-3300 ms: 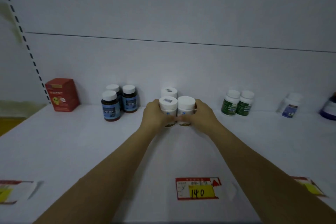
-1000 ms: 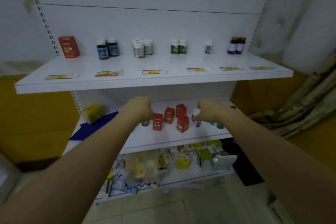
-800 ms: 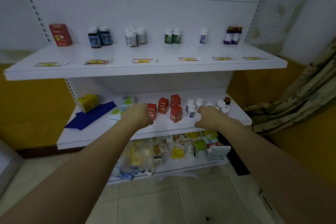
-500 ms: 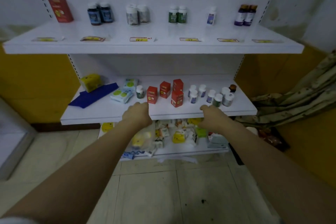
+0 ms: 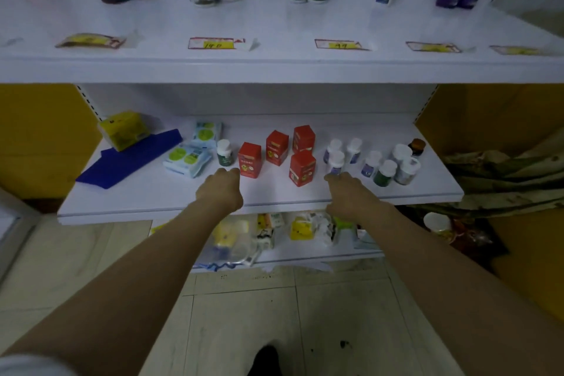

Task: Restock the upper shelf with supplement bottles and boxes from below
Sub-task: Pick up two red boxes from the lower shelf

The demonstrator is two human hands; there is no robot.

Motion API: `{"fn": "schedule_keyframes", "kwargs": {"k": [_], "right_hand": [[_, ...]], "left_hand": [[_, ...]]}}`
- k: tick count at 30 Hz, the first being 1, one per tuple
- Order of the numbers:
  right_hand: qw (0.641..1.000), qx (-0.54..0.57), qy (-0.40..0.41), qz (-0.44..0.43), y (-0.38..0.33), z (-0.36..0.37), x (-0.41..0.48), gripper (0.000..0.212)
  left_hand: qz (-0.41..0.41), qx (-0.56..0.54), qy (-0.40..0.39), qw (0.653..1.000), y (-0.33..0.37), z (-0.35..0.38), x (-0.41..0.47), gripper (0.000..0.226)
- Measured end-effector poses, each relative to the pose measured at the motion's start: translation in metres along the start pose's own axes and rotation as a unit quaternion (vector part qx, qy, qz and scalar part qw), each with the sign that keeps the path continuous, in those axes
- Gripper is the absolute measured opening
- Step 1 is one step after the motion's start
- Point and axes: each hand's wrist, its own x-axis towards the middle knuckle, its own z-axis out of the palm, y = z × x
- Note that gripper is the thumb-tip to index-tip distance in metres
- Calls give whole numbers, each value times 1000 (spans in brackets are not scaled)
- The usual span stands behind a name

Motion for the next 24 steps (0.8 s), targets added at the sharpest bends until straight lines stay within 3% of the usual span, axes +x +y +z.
{"fn": "schedule_keyframes", "kwargs": {"k": [10, 17, 24], "right_hand": [[998, -59, 14, -26, 8, -8, 108, 63], [993, -75, 13, -91, 9, 3, 177, 77], [981, -142, 3, -131, 12, 24, 226, 80]], "left_hand": [[40, 68, 5, 997, 12, -9, 116, 59], [51, 72, 9, 996, 10, 10, 175, 61], [65, 82, -14, 994, 7, 34, 223, 81]]}}
